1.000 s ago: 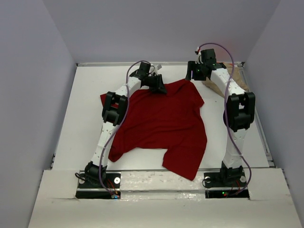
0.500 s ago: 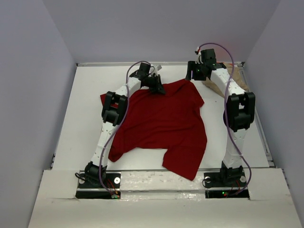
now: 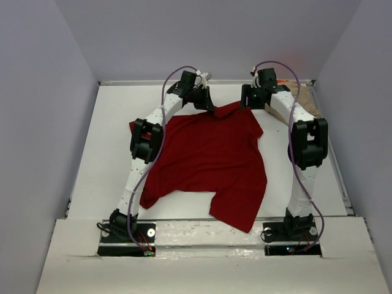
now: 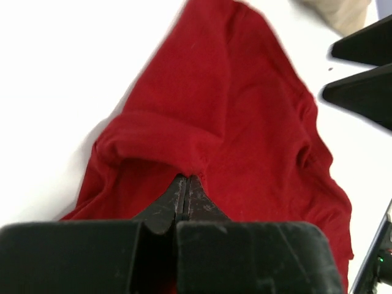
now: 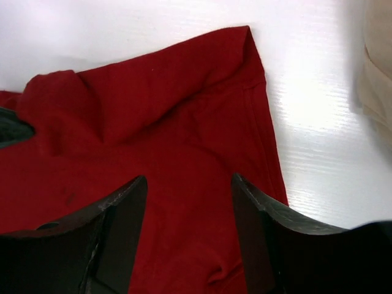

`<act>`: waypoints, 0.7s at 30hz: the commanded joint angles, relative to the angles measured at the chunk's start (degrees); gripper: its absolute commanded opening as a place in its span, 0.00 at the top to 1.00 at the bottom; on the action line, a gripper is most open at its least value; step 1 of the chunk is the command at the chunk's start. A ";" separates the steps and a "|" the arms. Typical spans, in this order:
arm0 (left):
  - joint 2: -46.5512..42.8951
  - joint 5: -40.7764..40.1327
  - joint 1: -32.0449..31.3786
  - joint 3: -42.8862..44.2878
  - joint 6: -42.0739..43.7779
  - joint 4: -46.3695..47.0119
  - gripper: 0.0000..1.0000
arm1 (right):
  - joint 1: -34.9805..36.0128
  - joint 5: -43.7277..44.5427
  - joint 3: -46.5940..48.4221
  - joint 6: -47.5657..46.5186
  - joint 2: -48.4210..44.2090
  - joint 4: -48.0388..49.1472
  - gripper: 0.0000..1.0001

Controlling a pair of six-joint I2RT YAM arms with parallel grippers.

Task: Fold and stack the t-shirts
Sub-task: Flatten the tshirt out

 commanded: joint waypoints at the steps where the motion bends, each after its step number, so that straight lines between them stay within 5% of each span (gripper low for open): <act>1: -6.84 -1.09 -0.20 4.86 2.42 -0.87 1.00 | 0.52 -0.29 -1.39 0.53 -1.61 2.57 0.38; 4: -5.17 -0.30 0.41 7.59 2.07 -2.01 1.00 | 1.23 -0.64 -2.09 0.62 -1.34 2.66 0.45; 6: -3.85 0.84 0.94 8.47 1.19 -1.75 1.00 | 1.75 -1.25 -2.53 0.89 -1.08 2.57 0.71; 7: -3.33 0.41 1.03 8.56 1.01 -1.58 1.00 | 1.75 -1.25 -2.97 0.97 -1.08 2.66 1.00; 21: 2.48 -3.20 3.93 11.46 -3.20 -0.96 1.00 | 3.94 -2.13 -6.75 1.68 -3.63 2.57 1.00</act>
